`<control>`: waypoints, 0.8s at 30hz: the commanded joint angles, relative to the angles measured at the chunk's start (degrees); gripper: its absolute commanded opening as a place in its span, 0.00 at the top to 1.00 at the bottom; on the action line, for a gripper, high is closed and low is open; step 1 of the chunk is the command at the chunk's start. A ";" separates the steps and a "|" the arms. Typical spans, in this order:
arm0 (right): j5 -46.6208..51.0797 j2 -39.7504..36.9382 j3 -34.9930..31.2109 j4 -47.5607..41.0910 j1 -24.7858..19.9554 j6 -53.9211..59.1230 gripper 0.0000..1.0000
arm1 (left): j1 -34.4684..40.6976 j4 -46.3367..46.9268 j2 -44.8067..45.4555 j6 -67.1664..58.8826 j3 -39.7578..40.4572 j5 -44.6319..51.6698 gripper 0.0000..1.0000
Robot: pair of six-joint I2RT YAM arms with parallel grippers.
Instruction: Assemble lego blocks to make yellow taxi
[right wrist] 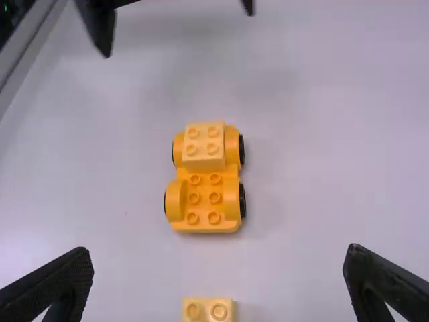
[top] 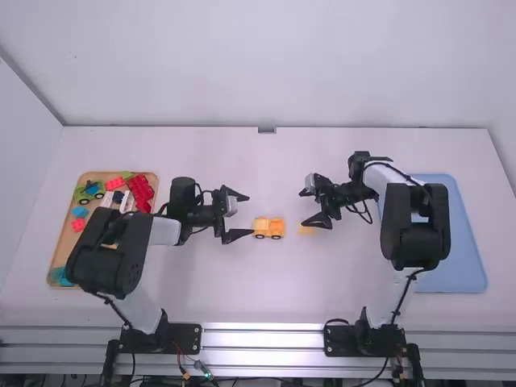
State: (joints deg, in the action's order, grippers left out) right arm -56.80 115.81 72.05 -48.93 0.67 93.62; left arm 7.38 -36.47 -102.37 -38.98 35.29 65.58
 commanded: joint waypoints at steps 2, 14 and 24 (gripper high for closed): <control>-1.44 -0.07 -5.77 6.43 -1.86 1.46 0.02 | 1.09 0.02 -3.72 -2.89 2.71 3.91 0.01; 2.97 -0.07 -23.89 42.40 -1.27 -16.90 0.09 | 6.32 2.75 -4.31 -5.90 2.08 -6.32 0.01; 2.43 0.02 -29.75 52.94 -1.46 -18.86 0.26 | 8.00 1.60 -4.31 -2.36 2.99 -6.32 0.01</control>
State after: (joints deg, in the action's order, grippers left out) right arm -55.40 115.81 43.09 3.99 -0.75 75.31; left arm 15.00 -34.72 -106.39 -43.03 37.54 58.81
